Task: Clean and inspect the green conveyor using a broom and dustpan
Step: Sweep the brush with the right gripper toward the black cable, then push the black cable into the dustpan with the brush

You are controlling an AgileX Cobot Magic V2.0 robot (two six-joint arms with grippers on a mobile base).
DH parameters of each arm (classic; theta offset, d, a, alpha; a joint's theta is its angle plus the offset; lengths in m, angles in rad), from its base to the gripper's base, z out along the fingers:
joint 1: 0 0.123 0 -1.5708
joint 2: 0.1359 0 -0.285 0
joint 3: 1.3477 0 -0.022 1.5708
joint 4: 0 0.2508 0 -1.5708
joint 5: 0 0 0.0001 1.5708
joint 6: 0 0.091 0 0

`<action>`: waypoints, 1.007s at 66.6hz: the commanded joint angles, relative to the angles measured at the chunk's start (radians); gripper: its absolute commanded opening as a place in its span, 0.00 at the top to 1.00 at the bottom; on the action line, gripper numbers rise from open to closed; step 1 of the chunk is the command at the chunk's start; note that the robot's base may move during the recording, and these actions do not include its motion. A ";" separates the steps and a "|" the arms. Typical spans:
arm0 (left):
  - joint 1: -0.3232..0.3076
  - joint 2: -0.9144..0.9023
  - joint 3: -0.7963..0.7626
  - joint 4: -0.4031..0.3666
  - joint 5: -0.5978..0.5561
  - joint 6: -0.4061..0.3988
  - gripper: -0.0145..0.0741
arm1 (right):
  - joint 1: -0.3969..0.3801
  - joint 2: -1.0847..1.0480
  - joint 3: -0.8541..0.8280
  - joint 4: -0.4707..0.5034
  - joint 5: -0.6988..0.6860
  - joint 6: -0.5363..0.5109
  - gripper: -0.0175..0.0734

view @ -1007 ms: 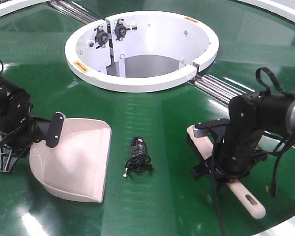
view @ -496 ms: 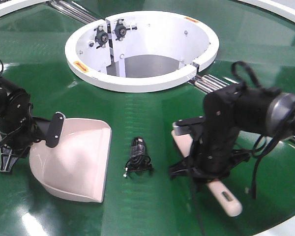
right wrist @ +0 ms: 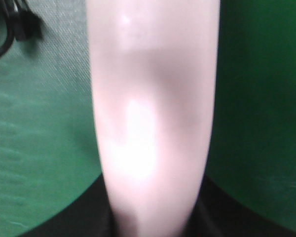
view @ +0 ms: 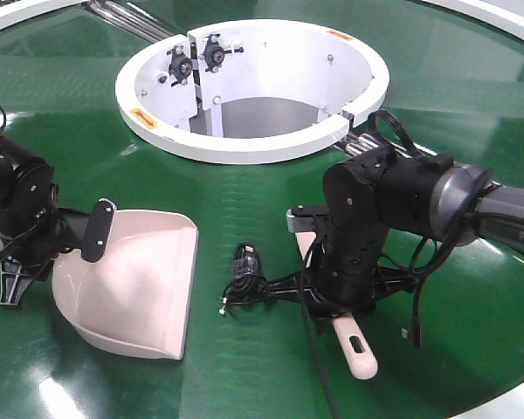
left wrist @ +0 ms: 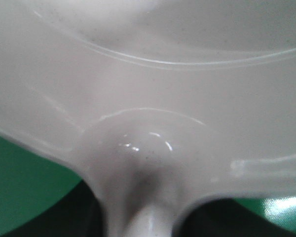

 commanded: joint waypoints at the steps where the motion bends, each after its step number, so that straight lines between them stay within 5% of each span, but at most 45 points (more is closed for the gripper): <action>1: -0.005 -0.040 -0.029 0.016 -0.006 -0.010 0.84 | -0.003 -0.031 -0.042 0.033 -0.006 0.002 0.80; 39: -0.005 -0.040 -0.029 0.016 -0.006 -0.010 0.84 | 0.030 0.043 -0.062 0.156 -0.056 -0.073 0.80; 67: -0.005 -0.040 -0.029 0.016 -0.006 -0.010 0.84 | 0.153 0.211 -0.363 0.150 0.100 -0.078 0.80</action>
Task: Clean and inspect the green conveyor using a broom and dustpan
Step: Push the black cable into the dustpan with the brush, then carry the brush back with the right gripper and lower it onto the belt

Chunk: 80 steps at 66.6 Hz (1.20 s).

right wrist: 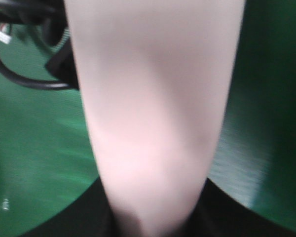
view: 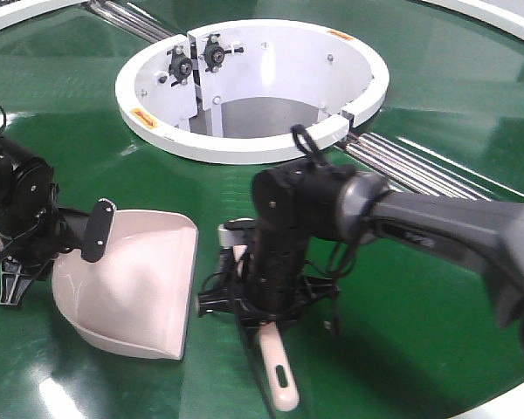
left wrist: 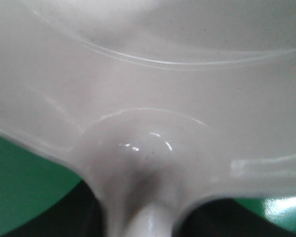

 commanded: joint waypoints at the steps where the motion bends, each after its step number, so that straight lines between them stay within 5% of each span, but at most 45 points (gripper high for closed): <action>1: -0.005 -0.040 -0.029 0.016 -0.006 -0.010 0.84 | 0.033 -0.008 -0.106 0.009 0.042 -0.017 0.80; 32: -0.005 -0.040 -0.029 0.016 -0.006 -0.010 0.84 | 0.138 0.137 -0.486 0.113 0.077 -0.068 0.80; 67: -0.005 -0.040 -0.029 0.016 -0.006 -0.010 0.84 | 0.091 0.021 -0.515 -0.130 0.137 -0.025 0.80; 80: -0.005 -0.040 -0.029 0.016 -0.006 -0.010 0.84 | 0.035 -0.058 -0.502 -0.147 0.137 -0.046 0.80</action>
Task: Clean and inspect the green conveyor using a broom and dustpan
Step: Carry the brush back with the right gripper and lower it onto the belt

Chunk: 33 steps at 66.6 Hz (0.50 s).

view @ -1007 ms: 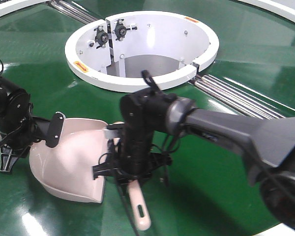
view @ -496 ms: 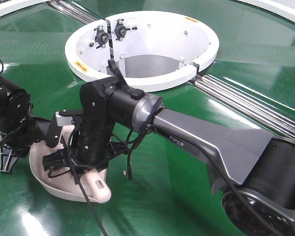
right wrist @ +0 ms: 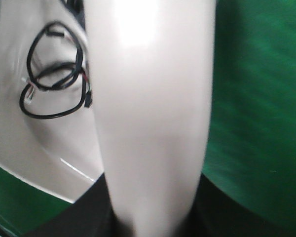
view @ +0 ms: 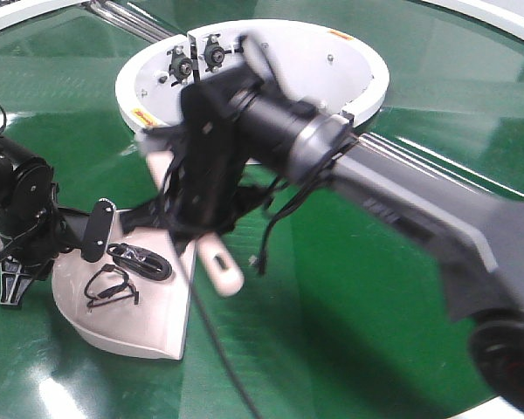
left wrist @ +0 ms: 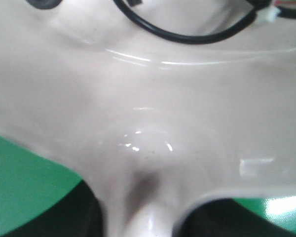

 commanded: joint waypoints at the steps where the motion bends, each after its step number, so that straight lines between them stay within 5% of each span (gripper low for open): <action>1: -0.005 -0.040 -0.029 0.013 -0.003 -0.010 0.84 | -0.042 -0.113 -0.009 -0.023 0.046 -0.025 0.80; 33: -0.005 -0.040 -0.029 0.013 -0.003 -0.010 0.84 | -0.260 -0.395 0.456 -0.081 -0.106 -0.071 0.80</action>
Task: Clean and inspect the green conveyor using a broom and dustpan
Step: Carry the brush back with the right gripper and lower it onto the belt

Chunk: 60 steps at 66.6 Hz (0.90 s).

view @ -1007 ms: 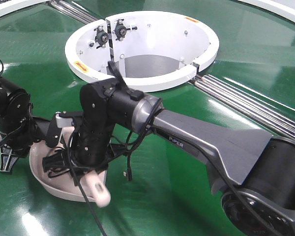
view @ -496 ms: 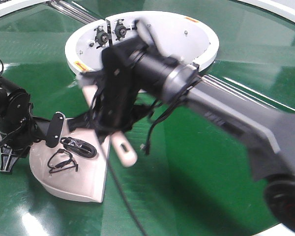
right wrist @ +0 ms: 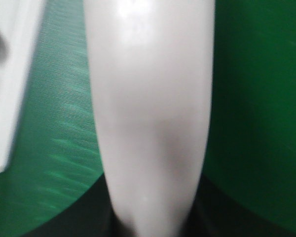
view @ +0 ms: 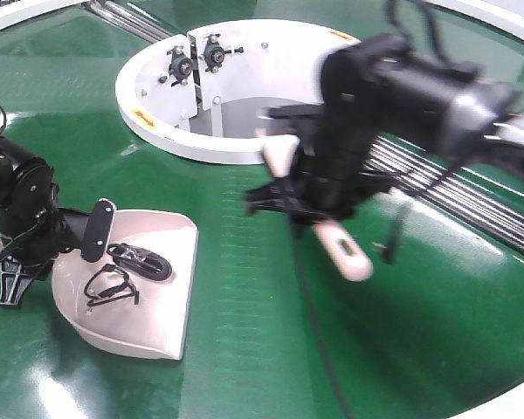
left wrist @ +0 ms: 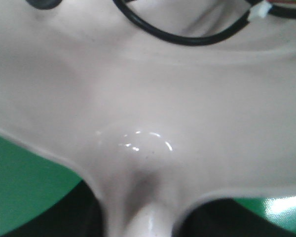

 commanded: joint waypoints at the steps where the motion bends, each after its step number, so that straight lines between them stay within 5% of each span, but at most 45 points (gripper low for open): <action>1: -0.005 -0.040 -0.029 0.013 -0.004 -0.010 0.84 | -0.058 -0.121 0.078 -0.017 -0.088 -0.028 0.80; 29: -0.005 -0.040 -0.029 0.013 -0.004 -0.010 0.84 | -0.231 -0.275 0.439 0.025 -0.238 -0.163 0.80; 60: -0.005 -0.040 -0.029 0.013 -0.004 -0.010 0.84 | -0.245 -0.281 0.540 0.107 -0.279 -0.253 0.80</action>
